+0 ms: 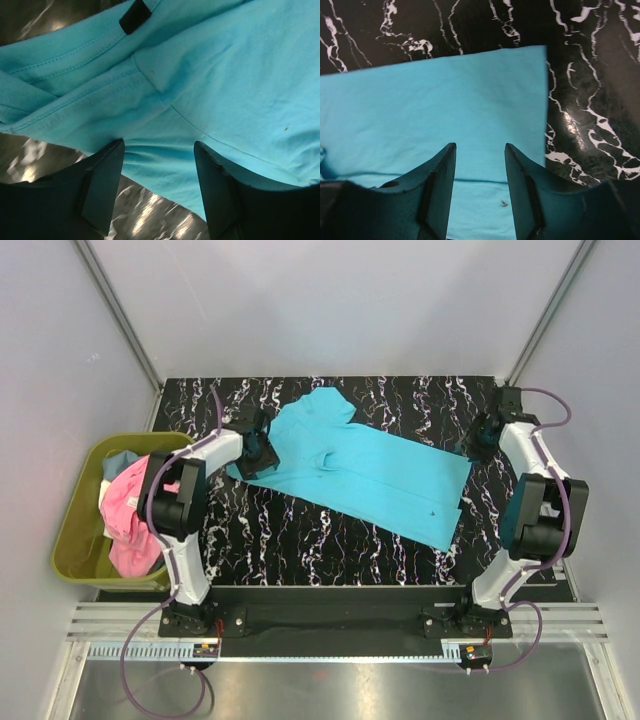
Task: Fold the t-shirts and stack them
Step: Fold the tshirt
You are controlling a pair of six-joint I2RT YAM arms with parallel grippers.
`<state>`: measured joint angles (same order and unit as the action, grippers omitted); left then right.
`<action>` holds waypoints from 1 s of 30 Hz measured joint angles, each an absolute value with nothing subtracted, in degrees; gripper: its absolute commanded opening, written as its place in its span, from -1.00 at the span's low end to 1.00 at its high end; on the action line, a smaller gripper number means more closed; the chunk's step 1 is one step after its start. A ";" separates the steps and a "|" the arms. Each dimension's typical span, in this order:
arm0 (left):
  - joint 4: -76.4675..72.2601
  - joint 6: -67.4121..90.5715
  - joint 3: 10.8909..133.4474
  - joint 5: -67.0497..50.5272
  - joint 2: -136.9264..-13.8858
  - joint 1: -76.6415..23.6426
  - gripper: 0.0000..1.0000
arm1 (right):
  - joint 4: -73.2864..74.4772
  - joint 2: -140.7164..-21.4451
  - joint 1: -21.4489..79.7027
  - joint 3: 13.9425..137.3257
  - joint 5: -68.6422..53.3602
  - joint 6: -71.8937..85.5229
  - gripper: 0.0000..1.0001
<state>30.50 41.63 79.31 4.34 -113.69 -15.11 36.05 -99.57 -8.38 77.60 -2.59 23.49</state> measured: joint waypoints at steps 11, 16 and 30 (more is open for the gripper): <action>36.97 36.58 88.58 -0.34 -107.79 -15.44 0.40 | 36.88 -100.07 -11.73 79.22 0.08 23.38 0.09; 34.00 32.10 118.54 -4.73 -121.95 -13.10 0.37 | 34.09 -101.73 -11.73 79.55 -1.48 22.37 0.09; 11.81 42.39 125.95 -14.96 -148.64 -6.50 0.32 | 26.06 -106.15 -11.73 79.85 -10.15 22.15 0.10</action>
<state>11.81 42.39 125.95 -14.96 -148.64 -6.50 26.06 -106.15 -11.73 79.85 -10.15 22.15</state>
